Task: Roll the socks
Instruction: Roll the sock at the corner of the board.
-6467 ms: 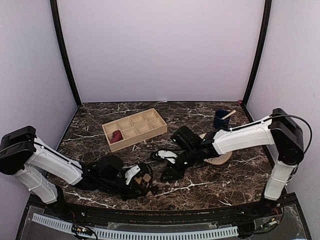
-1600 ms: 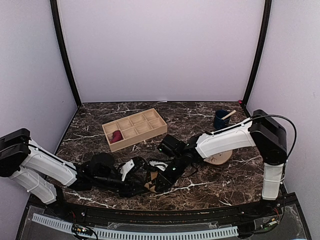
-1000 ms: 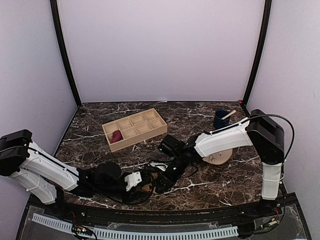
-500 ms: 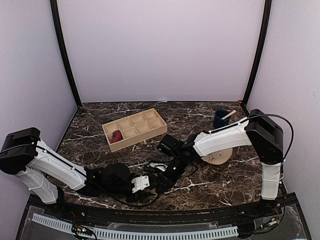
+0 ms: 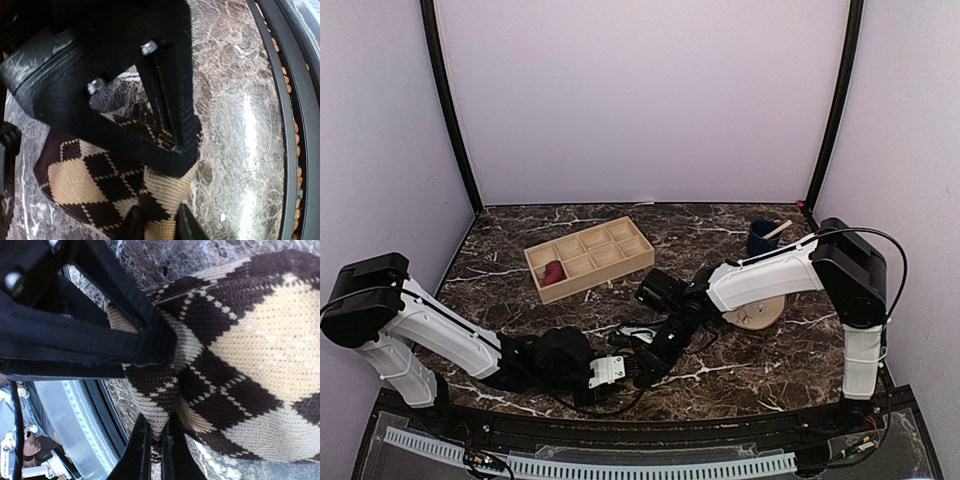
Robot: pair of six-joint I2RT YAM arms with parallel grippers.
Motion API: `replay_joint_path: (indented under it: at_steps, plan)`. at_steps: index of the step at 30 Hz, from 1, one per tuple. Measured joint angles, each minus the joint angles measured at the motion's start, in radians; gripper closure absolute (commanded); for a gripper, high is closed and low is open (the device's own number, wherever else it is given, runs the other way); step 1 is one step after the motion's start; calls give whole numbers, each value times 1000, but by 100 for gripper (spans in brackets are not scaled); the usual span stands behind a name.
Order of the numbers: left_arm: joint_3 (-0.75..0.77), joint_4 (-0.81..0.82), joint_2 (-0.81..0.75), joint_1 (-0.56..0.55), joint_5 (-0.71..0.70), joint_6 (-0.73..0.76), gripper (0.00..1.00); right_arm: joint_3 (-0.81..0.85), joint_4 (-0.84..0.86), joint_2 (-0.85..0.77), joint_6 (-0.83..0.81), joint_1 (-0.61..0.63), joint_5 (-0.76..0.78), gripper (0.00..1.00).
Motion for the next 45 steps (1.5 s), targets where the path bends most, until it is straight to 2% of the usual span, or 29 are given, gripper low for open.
replay_joint_path:
  at_steps: [7,8,14,18,32,39,45]
  plan:
    - [37,-38,23,0,0,0,100,0,-15,0,-8,-6,0,100]
    - [41,-43,25,0,0,0,100,0,-18,0,-8,-8,0,99]
    - [54,-62,27,0,3,-4,100,0,-18,0,-3,-9,2,75]
    - [60,-73,27,0,10,-16,100,-15,13,-5,12,-12,4,69]
    - [62,-93,20,40,92,-76,100,-190,146,-128,68,-51,14,67]
    - [90,-159,18,102,201,-109,100,-306,269,-244,89,-55,87,67]
    - [161,-257,50,170,316,-134,100,-407,367,-348,80,-33,220,67]
